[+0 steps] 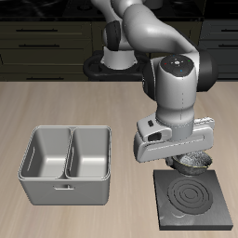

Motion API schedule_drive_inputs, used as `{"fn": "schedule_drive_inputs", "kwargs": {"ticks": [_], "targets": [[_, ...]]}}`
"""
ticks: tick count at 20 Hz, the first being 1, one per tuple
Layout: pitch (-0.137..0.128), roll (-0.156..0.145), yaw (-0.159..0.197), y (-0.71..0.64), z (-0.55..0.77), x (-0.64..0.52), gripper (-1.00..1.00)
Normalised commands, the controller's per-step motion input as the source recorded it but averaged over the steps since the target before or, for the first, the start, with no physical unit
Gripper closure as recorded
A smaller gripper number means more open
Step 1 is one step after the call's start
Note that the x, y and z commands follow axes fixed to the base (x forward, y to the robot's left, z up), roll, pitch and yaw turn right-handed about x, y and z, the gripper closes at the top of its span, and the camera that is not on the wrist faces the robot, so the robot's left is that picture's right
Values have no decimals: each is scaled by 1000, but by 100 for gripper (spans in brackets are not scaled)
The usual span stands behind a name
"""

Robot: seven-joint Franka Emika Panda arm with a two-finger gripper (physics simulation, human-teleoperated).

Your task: Place the black bowl on the flat stove

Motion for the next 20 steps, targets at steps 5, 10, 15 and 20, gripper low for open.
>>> {"fn": "schedule_drive_inputs", "kwargs": {"ticks": [5, 10, 15, 20], "targets": [[19, -14, 29, -48, -191, 113, 100], [21, -10, 43, -111, -234, 110, 100], [11, 67, 85, 66, -136, 10, -100], [-43, -9, 3, -47, 76, -68, -100]]}}
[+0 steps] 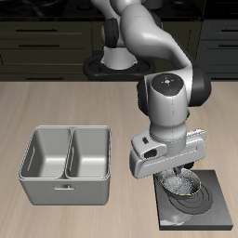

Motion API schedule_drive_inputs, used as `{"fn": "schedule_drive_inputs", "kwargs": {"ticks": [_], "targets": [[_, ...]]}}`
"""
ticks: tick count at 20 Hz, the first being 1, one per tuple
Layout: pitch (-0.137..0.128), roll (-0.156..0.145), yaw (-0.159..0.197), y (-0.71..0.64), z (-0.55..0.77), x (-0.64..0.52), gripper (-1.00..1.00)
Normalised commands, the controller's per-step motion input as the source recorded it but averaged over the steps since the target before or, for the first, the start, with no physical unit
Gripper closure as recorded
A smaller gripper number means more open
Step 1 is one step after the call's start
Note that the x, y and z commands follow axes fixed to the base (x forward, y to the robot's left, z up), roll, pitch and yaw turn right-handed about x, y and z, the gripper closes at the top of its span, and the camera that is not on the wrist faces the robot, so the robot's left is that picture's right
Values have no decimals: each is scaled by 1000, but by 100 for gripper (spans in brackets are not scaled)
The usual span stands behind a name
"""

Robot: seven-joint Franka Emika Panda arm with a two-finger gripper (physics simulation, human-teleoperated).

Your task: Place the black bowl on the flat stove

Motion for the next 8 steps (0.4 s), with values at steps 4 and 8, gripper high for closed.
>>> {"fn": "schedule_drive_inputs", "kwargs": {"ticks": [4, 8], "targets": [[-24, 6, -11, -119, 86, -134, -100], [-23, -6, -19, -92, 109, -183, -100]]}}
